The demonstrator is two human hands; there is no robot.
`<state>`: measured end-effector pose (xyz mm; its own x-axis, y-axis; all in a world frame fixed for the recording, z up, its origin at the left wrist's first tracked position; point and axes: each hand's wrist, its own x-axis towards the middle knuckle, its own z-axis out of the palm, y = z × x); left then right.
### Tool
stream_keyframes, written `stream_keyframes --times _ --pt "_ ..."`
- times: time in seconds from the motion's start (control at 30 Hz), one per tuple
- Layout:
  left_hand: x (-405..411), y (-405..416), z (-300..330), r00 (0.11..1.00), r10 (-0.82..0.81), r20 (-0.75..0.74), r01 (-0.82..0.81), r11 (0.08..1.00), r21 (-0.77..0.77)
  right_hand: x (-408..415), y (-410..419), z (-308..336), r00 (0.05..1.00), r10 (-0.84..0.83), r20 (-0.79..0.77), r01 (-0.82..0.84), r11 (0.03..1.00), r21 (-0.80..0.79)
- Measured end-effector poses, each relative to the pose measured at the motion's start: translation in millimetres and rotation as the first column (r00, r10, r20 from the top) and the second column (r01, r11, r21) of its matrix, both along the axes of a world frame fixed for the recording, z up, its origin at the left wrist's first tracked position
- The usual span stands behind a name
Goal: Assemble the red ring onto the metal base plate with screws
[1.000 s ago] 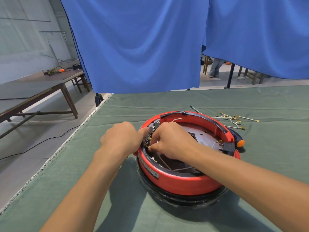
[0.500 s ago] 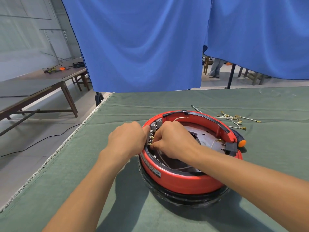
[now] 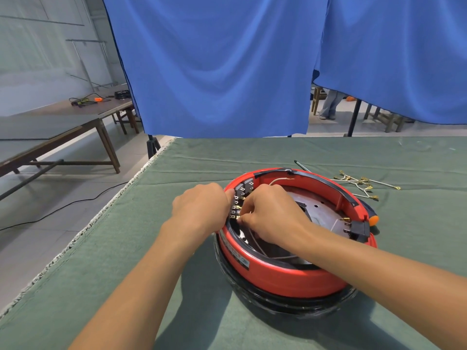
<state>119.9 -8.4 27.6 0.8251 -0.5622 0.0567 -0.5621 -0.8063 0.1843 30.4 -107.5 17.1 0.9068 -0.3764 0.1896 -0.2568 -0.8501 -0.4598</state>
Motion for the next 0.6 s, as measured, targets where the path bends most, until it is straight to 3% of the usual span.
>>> stream_keyframes --times 0.6 --pt "-2.8 0.9 2.1 1.0 -0.012 -0.004 0.012 0.999 -0.032 -0.5 1.3 -1.1 0.999 -0.013 -0.049 0.015 0.999 0.044"
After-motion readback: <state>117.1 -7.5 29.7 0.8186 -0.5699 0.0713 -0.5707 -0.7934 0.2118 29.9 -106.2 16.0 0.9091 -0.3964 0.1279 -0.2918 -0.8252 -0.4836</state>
